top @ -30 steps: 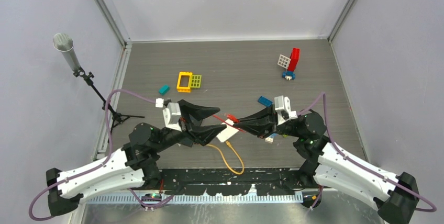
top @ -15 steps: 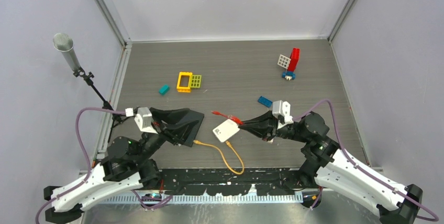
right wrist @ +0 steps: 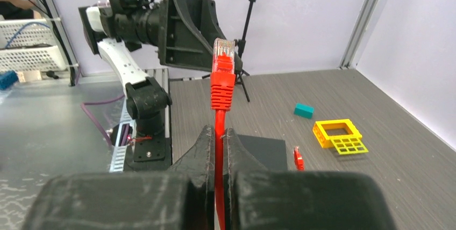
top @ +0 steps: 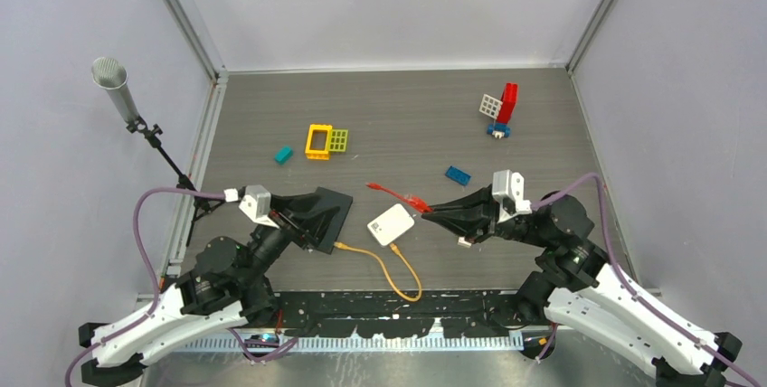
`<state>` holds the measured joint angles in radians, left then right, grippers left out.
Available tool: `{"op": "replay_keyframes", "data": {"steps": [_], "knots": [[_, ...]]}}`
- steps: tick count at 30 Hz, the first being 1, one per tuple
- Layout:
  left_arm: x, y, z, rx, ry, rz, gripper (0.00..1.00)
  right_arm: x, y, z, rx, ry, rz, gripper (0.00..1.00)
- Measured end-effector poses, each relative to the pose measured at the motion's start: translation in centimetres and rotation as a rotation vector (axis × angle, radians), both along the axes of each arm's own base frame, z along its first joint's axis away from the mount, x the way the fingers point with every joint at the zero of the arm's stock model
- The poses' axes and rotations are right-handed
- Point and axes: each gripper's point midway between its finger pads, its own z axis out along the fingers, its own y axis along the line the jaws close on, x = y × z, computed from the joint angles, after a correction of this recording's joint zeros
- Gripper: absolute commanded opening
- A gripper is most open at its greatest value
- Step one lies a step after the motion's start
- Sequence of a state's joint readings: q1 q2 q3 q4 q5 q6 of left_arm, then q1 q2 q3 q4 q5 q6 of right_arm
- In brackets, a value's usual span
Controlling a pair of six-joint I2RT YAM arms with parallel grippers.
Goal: Insert the plug into the switch port
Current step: Adjust the connector at the center of the board.
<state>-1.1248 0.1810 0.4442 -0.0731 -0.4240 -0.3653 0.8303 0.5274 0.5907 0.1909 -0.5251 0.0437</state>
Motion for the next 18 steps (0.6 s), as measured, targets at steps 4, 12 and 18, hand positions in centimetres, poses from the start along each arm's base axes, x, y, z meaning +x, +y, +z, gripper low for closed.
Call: {"op": "replay_keyframes", "data": {"steps": [4,12,18], "knots": [[0.1,-0.1,-0.2,0.008,0.006,0.006,0.57,-0.6,-0.6,1.3,0.025,0.002,0.003,0.01],[0.2,0.1,-0.1,0.000,0.002,0.011,0.58,-2.1,-2.1,5.5,0.107,0.037,0.014,0.01],[-0.6,-0.1,1.3,-0.032,-0.048,-0.037,0.65,-3.7,-3.5,8.4,0.185,0.031,0.039,0.01]]}}
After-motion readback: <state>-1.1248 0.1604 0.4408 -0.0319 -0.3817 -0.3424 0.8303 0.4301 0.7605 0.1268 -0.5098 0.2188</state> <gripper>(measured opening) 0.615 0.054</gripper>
